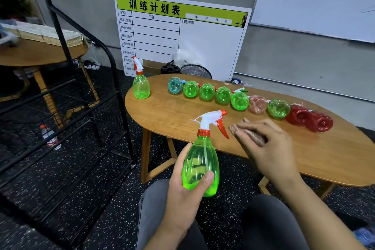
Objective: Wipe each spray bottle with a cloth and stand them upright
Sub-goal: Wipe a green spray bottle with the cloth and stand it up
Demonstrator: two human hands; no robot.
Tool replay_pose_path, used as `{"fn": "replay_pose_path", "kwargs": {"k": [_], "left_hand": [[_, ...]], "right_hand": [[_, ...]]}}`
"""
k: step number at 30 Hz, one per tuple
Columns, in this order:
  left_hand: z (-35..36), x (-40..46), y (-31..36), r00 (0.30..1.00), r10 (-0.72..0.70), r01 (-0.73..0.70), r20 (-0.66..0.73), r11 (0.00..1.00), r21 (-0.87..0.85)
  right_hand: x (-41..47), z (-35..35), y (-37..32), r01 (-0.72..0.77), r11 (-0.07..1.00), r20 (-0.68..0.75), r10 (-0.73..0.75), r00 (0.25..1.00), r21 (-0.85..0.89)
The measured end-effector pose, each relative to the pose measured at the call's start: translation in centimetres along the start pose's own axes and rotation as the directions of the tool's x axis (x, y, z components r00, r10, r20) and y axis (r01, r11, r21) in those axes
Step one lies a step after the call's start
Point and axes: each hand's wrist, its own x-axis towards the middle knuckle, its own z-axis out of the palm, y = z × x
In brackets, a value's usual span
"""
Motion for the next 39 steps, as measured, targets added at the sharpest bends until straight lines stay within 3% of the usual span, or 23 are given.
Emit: {"fn": "replay_pose_path", "kwargs": {"k": [3, 16, 21, 24, 28, 31, 35, 39], "left_hand": [[0.1, -0.2, -0.1, 1.0, -0.005, 0.005, 0.018, 1.0, 0.005], [0.1, -0.4, -0.8, 1.0, -0.007, 0.007, 0.03, 1.0, 0.002], [0.5, -0.6, -0.7, 0.999, -0.004, 0.003, 0.046, 1.0, 0.021], [1.1, -0.5, -0.4, 0.998, -0.005, 0.004, 0.055, 1.0, 0.016], [1.9, 0.7, 0.8, 0.999, 0.013, -0.013, 0.045, 1.0, -0.009], [2.8, 1.9, 2.7, 0.997, 0.035, -0.034, 0.063, 0.999, -0.008], [4.4, 3.7, 6.0, 0.991, 0.099, -0.099, 0.095, 0.995, -0.002], [6.4, 5.0, 9.6, 0.965, 0.186, -0.199, 0.184, 0.979, 0.052]], "right_hand": [[2.1, 0.0, -1.0, 0.011, 1.0, -0.076, -0.01, 0.997, 0.021], [3.9, 0.8, -0.7, -0.025, 0.998, -0.066, 0.021, 0.998, -0.065], [3.4, 0.2, -1.6, -0.026, 1.0, -0.026, 0.026, 0.999, 0.005], [3.2, -0.4, -2.1, -0.038, 0.999, -0.075, 0.035, 0.997, -0.038], [1.5, -1.6, -4.4, 0.052, 0.98, 0.076, -0.067, 0.995, 0.193], [0.7, -2.2, -4.8, 0.069, 0.974, 0.184, -0.111, 0.977, 0.218], [2.5, -3.6, -4.6, 0.01, 0.96, 0.094, -0.038, 0.995, 0.281], [5.9, -5.5, -5.3, -0.139, 0.844, 0.052, 0.131, 0.99, 0.518]]}}
